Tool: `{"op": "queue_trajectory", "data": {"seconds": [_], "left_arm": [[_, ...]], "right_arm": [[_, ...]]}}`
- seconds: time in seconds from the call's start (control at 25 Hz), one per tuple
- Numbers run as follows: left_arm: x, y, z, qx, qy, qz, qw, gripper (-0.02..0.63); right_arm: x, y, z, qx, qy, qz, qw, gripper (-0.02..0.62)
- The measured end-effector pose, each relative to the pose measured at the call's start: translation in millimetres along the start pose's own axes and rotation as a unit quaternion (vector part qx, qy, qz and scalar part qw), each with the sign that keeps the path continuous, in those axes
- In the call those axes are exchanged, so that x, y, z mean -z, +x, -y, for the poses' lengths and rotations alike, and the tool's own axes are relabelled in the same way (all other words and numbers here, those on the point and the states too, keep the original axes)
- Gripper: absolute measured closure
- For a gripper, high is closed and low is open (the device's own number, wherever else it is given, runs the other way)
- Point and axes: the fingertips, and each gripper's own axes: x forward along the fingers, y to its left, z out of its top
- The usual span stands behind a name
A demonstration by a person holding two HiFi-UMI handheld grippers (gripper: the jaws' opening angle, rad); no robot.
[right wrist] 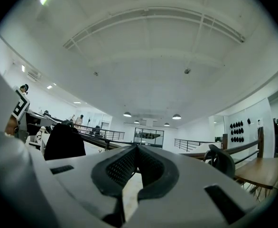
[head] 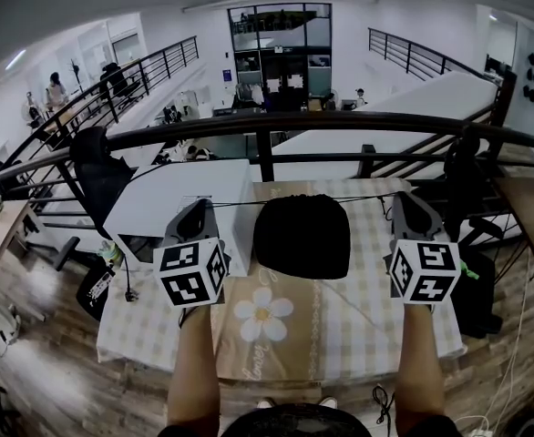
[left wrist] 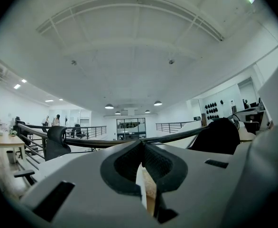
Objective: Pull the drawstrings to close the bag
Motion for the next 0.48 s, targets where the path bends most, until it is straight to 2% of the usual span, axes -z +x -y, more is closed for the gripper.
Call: {"op": "queue_trajectory", "data": {"seconds": [0.48], "left_arm": [[7.9, -0.7, -3.9, 0.001, -0.001, -0.011, 0.9999, 0.580]], "right_arm": [[6.8, -4.8, 10.7, 0.010, 0.021, -0.006, 1.000, 0.572]]}}
